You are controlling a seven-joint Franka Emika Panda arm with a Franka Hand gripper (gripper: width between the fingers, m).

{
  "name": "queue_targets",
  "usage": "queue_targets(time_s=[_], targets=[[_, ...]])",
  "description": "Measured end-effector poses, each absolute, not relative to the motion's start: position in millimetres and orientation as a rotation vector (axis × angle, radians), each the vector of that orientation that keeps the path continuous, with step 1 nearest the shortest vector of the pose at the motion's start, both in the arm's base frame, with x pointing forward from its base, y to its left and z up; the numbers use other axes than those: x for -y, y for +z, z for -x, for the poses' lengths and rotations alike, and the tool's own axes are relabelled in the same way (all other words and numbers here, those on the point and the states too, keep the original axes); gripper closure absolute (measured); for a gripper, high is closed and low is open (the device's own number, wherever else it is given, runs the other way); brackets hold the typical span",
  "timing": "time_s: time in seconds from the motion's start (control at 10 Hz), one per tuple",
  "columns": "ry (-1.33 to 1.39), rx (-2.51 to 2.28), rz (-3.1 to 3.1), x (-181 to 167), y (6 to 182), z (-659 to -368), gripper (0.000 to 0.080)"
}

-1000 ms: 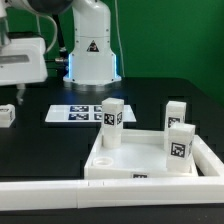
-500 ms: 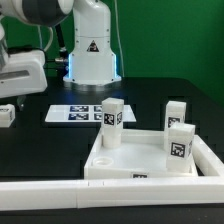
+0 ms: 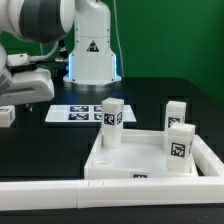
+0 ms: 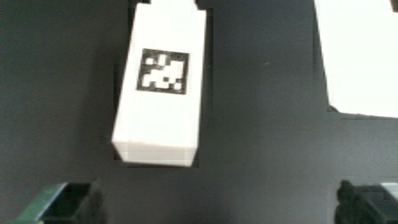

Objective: Assemble square table

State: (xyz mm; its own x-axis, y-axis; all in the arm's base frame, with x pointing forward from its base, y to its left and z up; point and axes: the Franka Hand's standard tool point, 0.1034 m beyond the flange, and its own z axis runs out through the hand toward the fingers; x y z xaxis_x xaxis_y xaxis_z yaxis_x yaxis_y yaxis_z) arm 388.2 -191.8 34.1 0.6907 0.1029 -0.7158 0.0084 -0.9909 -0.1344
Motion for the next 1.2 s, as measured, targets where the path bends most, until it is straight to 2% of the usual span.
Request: queue_targets(time_s=[0.2,0.3,0.8,1.2], targets=[[1.230,0.120,2.750,204.0,25.4,-386.8,0.0150],[1.247,0.097,2.751,213.0,28.0,-381.6,0.0150],[1.305,0.017,2.752,209.4,25.9,-376.0,0.0150],[1.400,-0.030,2.686,215.7,13.4,-347.1,0.0150]])
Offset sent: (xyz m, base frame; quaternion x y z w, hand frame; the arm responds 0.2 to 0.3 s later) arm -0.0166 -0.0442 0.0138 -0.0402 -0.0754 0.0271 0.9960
